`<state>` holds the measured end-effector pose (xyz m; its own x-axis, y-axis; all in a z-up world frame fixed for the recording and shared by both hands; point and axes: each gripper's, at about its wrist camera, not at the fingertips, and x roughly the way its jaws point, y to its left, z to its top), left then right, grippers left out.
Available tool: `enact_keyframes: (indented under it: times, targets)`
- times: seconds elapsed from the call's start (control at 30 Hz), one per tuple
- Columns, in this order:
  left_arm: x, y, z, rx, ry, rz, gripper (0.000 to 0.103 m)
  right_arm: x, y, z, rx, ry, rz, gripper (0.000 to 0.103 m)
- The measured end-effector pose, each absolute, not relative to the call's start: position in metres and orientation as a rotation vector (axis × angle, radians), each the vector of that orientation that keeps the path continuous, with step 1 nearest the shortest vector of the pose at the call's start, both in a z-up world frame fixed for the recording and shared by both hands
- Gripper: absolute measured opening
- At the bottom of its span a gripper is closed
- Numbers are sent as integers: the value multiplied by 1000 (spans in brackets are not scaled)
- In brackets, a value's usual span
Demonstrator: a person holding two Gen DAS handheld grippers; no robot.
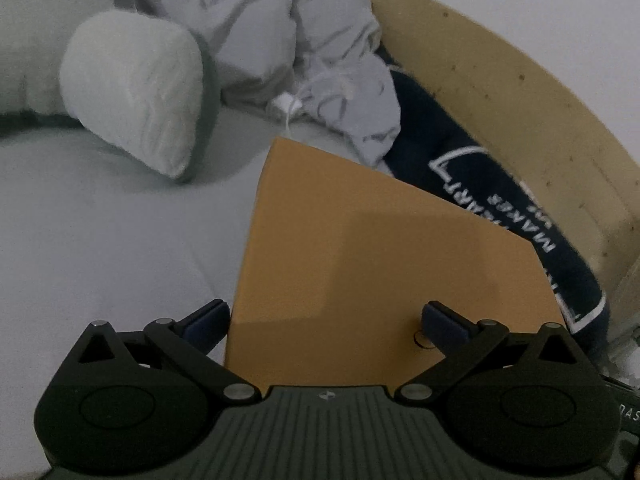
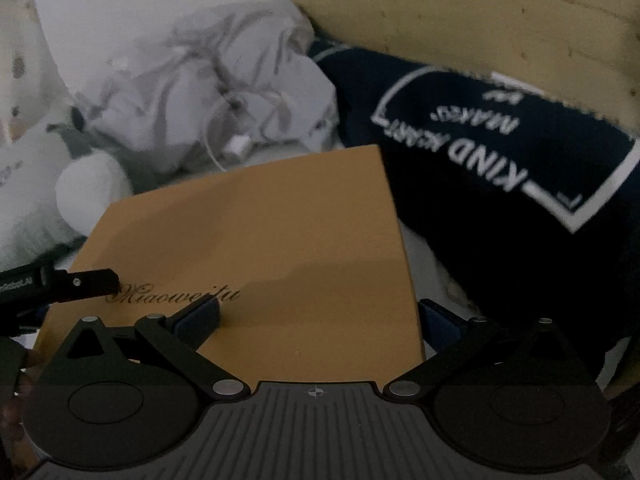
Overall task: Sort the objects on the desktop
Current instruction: 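Lift the orange box with both tools and carry it away from the headboard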
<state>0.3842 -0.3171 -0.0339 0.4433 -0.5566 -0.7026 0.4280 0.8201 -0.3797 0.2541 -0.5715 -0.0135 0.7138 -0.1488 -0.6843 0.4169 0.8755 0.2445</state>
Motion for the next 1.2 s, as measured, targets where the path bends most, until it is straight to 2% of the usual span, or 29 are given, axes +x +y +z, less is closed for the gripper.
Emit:
enact_keyframes:
  times: [0.53,0.87,1.2]
  targets:
    - [306,-237,92,-217,772,-517,103,197,-512,118,356,621,-177,103]
    - [244,-163,112,-246,720,-379,103,158,-438,147,303,623,-32,103]
    - [192,-87,99,-306,727,-237,103,131,-352,147,230,665,114,103]
